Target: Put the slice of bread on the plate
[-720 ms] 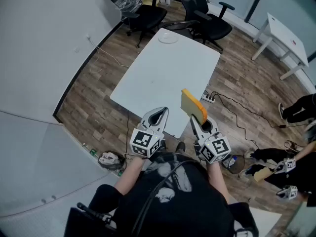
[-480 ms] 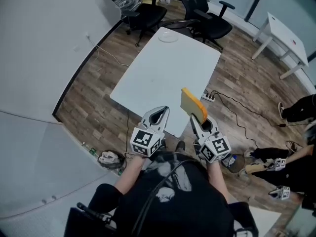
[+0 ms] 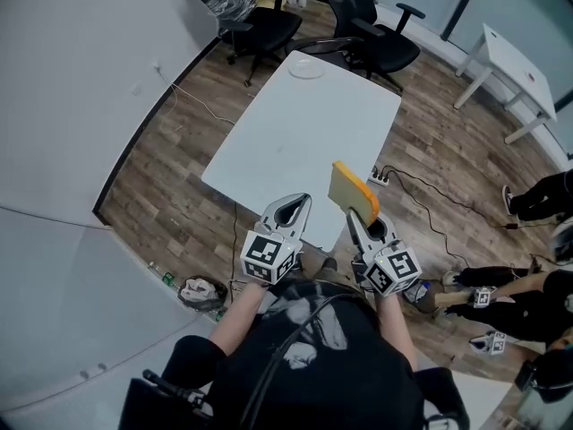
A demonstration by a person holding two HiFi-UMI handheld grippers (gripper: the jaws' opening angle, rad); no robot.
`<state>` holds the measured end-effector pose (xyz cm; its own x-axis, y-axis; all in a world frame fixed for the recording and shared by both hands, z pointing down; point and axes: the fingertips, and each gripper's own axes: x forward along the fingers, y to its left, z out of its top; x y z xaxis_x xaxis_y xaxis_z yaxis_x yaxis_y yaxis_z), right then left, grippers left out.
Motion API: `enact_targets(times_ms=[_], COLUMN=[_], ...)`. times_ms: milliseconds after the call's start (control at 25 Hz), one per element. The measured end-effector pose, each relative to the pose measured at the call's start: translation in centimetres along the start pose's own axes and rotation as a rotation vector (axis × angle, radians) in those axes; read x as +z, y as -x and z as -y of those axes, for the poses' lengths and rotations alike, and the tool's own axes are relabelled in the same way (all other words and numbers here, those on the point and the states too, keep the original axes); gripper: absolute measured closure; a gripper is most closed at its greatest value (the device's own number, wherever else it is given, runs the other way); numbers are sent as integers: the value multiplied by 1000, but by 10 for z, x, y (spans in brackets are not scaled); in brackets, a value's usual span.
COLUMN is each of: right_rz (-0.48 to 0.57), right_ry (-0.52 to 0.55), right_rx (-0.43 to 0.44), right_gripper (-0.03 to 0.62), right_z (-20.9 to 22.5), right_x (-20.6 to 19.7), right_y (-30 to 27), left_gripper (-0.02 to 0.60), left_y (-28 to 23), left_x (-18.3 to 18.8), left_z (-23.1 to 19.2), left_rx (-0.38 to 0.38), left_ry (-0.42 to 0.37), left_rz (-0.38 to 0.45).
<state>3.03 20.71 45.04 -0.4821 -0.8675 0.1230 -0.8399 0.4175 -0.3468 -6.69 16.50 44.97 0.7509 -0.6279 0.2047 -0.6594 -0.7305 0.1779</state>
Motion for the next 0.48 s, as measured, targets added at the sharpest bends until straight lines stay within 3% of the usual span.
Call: enact_targets(times_ms=[280,480], right_rz=[-47,-76], right_ry=[13,11], right_rx=[-32,-15], right_gripper=[502,502], right_z=[1,29], right_x=[-11,-11], right_y=[-17,-35], left_gripper=[574,574], left_y=[-8,-41], left_x=[-10,-12], left_z=[-15,-23], left_rx=[-25,-10], left_ry=[18,37], left_rz=[-21,-34])
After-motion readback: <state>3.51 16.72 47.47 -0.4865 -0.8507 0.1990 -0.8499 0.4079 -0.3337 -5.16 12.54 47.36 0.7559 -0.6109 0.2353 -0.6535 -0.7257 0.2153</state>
